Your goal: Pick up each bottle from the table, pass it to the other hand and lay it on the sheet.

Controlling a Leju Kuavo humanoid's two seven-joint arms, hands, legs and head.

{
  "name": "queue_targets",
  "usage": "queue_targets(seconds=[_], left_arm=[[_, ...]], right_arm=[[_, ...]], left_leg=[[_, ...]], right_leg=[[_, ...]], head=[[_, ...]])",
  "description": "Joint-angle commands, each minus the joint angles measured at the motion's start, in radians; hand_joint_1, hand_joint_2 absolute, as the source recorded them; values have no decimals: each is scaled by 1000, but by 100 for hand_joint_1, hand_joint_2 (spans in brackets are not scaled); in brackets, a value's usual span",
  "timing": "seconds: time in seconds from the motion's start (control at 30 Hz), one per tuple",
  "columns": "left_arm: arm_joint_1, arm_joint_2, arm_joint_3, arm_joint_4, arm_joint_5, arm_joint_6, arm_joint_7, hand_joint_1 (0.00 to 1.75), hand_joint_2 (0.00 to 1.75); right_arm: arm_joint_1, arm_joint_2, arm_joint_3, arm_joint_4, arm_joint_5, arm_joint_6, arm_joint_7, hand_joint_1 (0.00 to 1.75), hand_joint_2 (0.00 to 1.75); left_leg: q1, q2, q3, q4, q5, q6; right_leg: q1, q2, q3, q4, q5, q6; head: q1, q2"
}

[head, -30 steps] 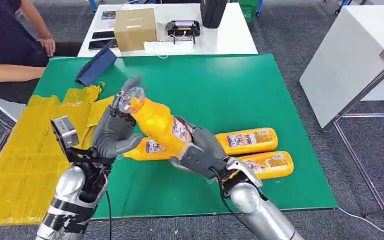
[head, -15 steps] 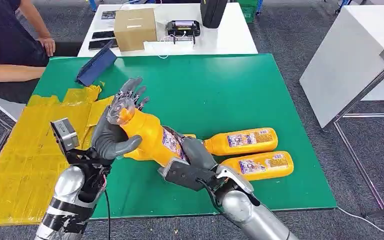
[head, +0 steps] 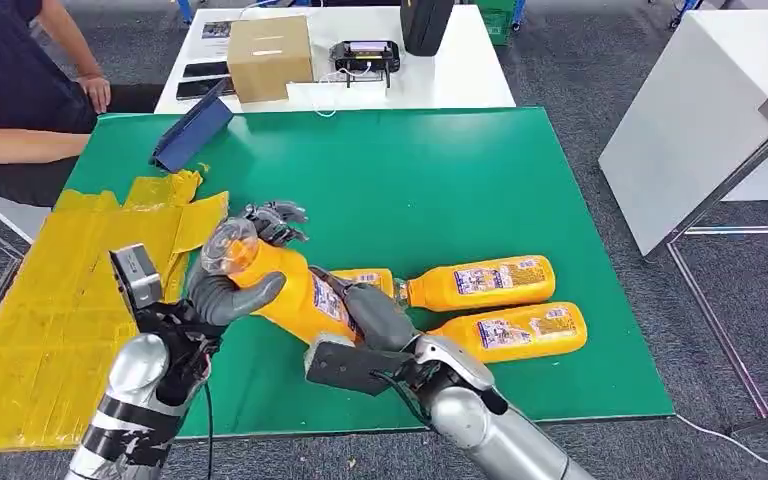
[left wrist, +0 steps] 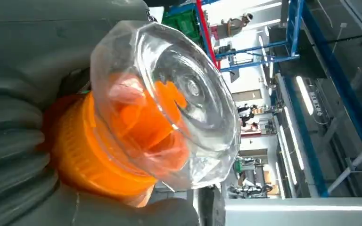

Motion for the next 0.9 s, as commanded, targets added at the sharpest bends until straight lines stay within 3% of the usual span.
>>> queue_targets(seconds=[0.03, 0.3, 0.33, 0.37, 0.5, 0.57, 0.67, 0.8, 0.9], left_arm=[[-58, 8, -41, 46, -29, 3, -8, 175, 175], [-57, 14, -32, 28, -83, 31, -23, 175, 175], [-58, 18, -26, 23, -107, 44, -25, 175, 175], [-58, 20, -18, 16, -137, 65, -24, 175, 175], [-58, 31, -5, 2, -193, 93, -30, 175, 175], [-60, 51, 24, -25, -313, 170, -47, 175, 175], [-88, 98, 73, -35, -490, 259, -52, 175, 175], [-158, 165, 120, -24, -1030, 580, 12, 175, 175], [-179, 197, 117, -13, -1295, 699, 69, 175, 175]], right_arm=[[-16, -21, 85, 69, 14, 15, 0, 175, 175], [13, -28, 31, 50, 65, -42, 16, 175, 175], [18, -30, 3, 44, 112, -75, 24, 105, 175], [31, -26, -31, 34, 133, -92, 30, 0, 175], [40, -33, -88, 19, 179, -106, 49, 0, 175], [56, -37, -172, -7, 264, -154, 75, 0, 175], [55, -48, -303, -16, 260, -144, 78, 0, 175], [56, -58, -412, -23, 234, -89, 96, 0, 175], [59, -62, -418, -21, 226, -81, 95, 0, 175]], left_leg=[[2, -2, 2, 0, -1, -1], [1, -2, 2, 0, -1, -1], [2, -3, 4, 0, -2, -2], [3, -4, 5, 1, -2, -2], [2, -4, 5, 2, -3, -2], [1, -1, 1, 0, -1, -1], [1, -2, 2, 2, -2, -1], [2, -2, 1, 2, -1, -2], [2, -2, 1, 2, 0, -2]], right_leg=[[1, 1, 4, -1, -1, -1], [1, 1, 3, -1, -1, -1], [1, 2, 5, -1, -2, -2], [2, 3, 6, -1, -2, -2], [1, 3, 6, 0, -3, -2], [0, 2, 1, 0, -1, -1], [1, 3, 3, 1, -2, -2], [1, 3, 2, 2, -1, -2], [1, 2, 2, 1, -1, -2]], head=[[0, 0], [0, 0], [0, 0], [0, 0], [0, 0], [0, 0], [0, 0], [0, 0], [0, 0]])
